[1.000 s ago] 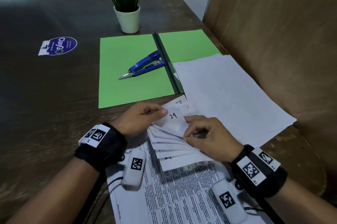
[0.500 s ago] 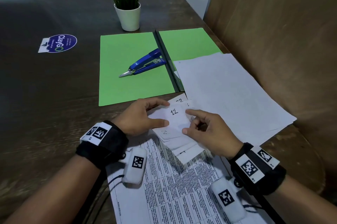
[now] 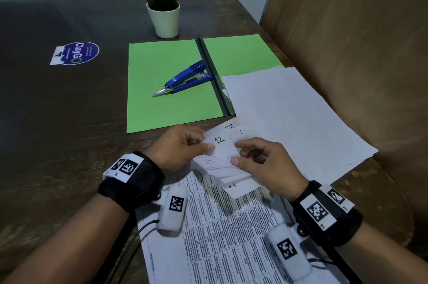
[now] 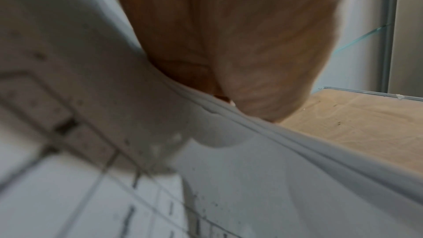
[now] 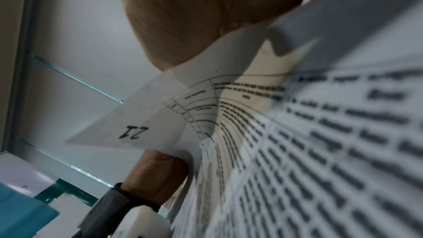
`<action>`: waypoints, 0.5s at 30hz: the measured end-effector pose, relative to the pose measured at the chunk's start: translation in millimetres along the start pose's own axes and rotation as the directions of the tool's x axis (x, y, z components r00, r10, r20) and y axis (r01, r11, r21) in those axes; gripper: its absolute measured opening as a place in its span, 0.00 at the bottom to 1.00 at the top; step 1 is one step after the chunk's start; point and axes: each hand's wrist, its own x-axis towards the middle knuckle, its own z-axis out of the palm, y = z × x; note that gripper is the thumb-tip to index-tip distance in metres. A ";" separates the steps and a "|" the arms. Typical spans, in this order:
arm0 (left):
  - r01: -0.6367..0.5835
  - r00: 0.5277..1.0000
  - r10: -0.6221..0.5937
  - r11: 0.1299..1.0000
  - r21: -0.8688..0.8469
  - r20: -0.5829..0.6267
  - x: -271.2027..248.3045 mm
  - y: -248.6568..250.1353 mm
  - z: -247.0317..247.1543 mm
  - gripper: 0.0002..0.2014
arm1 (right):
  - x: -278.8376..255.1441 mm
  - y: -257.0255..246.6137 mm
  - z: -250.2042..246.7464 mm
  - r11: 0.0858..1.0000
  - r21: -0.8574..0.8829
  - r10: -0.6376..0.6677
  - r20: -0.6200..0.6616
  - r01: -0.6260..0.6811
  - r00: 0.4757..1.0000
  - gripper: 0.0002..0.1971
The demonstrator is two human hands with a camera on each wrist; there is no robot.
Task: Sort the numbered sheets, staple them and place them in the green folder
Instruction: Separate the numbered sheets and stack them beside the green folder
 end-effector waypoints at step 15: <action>0.105 0.991 -0.104 0.994 -0.010 0.085 -0.4 8.6 2.7 0.22 | -3.5 -3.8 -2.9 0.981 -0.190 0.046 0.040 -0.037 0.998 0.33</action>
